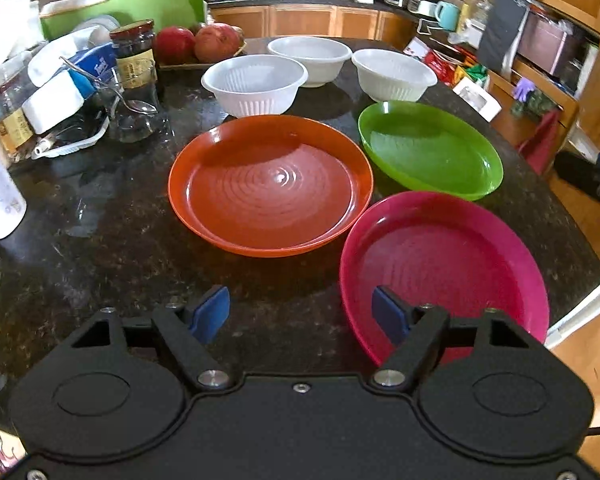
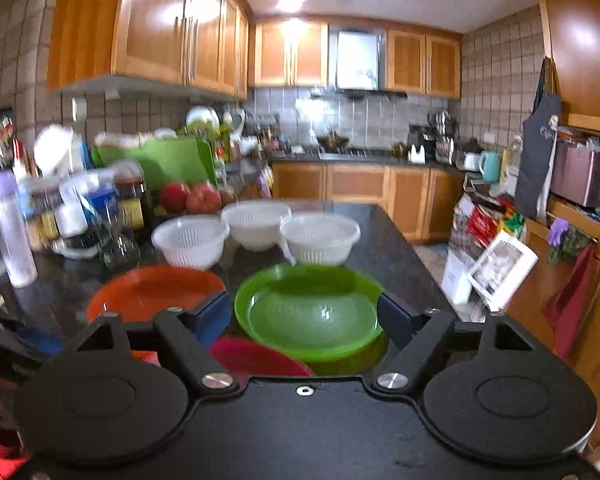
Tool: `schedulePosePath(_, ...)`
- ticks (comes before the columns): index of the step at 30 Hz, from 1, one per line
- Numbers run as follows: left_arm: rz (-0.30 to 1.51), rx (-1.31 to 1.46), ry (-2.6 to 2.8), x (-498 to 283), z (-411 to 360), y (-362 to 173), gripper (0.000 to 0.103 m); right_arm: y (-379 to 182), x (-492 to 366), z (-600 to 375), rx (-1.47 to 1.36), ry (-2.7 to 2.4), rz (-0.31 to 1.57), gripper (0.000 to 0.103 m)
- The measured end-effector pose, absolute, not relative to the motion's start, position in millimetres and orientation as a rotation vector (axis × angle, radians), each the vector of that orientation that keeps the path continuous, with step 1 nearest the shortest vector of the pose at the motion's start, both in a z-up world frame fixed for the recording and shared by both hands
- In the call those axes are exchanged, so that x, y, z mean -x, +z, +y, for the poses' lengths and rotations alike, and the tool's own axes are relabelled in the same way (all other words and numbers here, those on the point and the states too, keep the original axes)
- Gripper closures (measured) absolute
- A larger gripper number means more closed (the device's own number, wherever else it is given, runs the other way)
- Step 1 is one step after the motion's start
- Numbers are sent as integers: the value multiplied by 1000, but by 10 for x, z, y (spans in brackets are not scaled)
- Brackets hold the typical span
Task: Organize plates and bowls
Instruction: 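Move the left gripper down to the rim of the magenta plate, then close the left gripper on the magenta plate rim and lift it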
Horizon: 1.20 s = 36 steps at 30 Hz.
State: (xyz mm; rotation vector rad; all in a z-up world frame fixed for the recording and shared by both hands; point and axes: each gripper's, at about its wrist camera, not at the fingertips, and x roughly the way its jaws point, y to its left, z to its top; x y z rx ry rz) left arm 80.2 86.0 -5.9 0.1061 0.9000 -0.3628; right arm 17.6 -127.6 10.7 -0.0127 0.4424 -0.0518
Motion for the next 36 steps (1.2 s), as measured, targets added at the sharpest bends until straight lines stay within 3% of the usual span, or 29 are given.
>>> schedulePosePath(6, 953, -115, -445, -857, 918, -134, 28, -121, -221, -1181, -62, -58, 587, 32)
schedulePosePath(14, 966, -131, -442, -863, 814, -201, 29, -218, -371, -1295, -48, -38, 622, 35)
schedulePosePath(22, 954, -145, -341, -810, 608, -239, 30, -366, -627, -1636, -106, 75, 702, 50)
schedulePosePath(30, 973, -112, -244, -753, 505, -262, 48, -494, -743, -1815, -94, 163, 748, 64)
schedulePosePath(36, 981, -105, -194, -682, 420, -246, 54, -540, -778, -1985, -118, 196, 761, 71)
